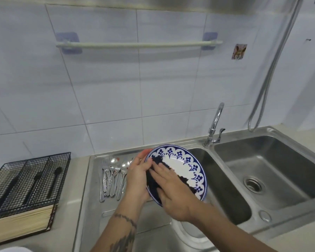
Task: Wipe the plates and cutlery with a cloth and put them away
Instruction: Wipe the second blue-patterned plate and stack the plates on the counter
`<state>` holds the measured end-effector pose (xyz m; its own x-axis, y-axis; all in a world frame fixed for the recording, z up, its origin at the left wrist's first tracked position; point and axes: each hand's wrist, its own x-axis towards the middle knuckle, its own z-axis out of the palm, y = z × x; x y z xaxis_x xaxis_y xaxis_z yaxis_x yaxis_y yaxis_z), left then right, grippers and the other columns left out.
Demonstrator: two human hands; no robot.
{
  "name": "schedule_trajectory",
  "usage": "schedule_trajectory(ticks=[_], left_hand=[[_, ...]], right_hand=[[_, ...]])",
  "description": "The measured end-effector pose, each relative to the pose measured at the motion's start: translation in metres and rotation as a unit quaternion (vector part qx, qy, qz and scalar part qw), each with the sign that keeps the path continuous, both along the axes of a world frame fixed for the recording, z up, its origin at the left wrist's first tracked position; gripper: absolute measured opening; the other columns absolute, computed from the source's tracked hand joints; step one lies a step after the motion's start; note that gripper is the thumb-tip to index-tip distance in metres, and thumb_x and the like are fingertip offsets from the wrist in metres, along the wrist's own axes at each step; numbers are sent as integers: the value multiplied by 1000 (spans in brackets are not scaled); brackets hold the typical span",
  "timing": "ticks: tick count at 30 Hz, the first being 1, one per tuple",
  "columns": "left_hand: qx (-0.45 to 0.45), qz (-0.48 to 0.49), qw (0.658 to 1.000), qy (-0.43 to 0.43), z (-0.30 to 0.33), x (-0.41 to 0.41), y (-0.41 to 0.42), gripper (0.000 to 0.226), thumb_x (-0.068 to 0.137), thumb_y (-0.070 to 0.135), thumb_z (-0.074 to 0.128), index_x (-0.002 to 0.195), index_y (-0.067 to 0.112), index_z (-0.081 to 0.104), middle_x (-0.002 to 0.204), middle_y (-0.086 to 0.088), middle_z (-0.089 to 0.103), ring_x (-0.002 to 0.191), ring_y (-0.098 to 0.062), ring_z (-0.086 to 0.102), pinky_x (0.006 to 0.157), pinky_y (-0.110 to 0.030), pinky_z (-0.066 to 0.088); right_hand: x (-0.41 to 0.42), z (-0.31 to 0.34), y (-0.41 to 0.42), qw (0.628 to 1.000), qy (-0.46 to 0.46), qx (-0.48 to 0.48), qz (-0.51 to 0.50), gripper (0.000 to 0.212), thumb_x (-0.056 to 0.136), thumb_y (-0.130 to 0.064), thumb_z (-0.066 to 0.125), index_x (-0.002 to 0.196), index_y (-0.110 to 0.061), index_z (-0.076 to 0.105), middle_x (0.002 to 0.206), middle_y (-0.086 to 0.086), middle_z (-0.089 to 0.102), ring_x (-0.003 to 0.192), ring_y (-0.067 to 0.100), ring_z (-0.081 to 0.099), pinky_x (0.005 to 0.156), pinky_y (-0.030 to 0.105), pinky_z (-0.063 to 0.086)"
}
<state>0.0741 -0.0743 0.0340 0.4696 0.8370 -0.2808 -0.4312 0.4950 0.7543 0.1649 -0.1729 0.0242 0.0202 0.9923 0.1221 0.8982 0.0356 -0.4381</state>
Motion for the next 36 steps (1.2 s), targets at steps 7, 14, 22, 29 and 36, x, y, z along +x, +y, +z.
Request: schedule_trajectory(ticks=[7,14,22,29,36], left_hand=[[15,55,998,-34,3,-13,23,31,94,-6,50,109,17,64,97,-5,75,80,-26,70,79,-45,55],[39,39,998,-18,11,-3,18,35,93,-9,49,111,17,65,114,-6,71,94,-29,67,83,-45,54],[24,28,999,-27,16,-1,19,43,95,-9,48,128,17,52,122,-1,71,104,-25,70,81,-39,55],[20,35,999,-20,22,0,16,47,93,-13,48,131,15,48,124,-3,68,95,-22,71,71,-36,57],[-5,87,996,-17,28,-3,33,45,95,-9,49,130,19,47,119,2,69,100,-22,69,77,-39,56]], right_hand=[[29,20,-17,998,-35,-33,46,45,96,-12,38,137,-24,54,152,-14,37,140,9,30,118,27,19],[65,18,8,985,-144,-23,-93,58,93,-14,42,150,-16,28,161,2,17,147,18,10,119,34,2],[15,9,18,997,-68,27,5,66,95,-20,41,155,-18,13,162,-5,-3,148,11,-9,120,31,-3],[40,9,26,988,-120,26,-92,61,100,-26,36,155,-15,12,163,1,-2,149,18,-2,121,37,3],[41,19,-1,991,-87,-9,-98,51,100,-26,37,150,-21,29,159,-3,23,145,12,18,120,30,-1]])
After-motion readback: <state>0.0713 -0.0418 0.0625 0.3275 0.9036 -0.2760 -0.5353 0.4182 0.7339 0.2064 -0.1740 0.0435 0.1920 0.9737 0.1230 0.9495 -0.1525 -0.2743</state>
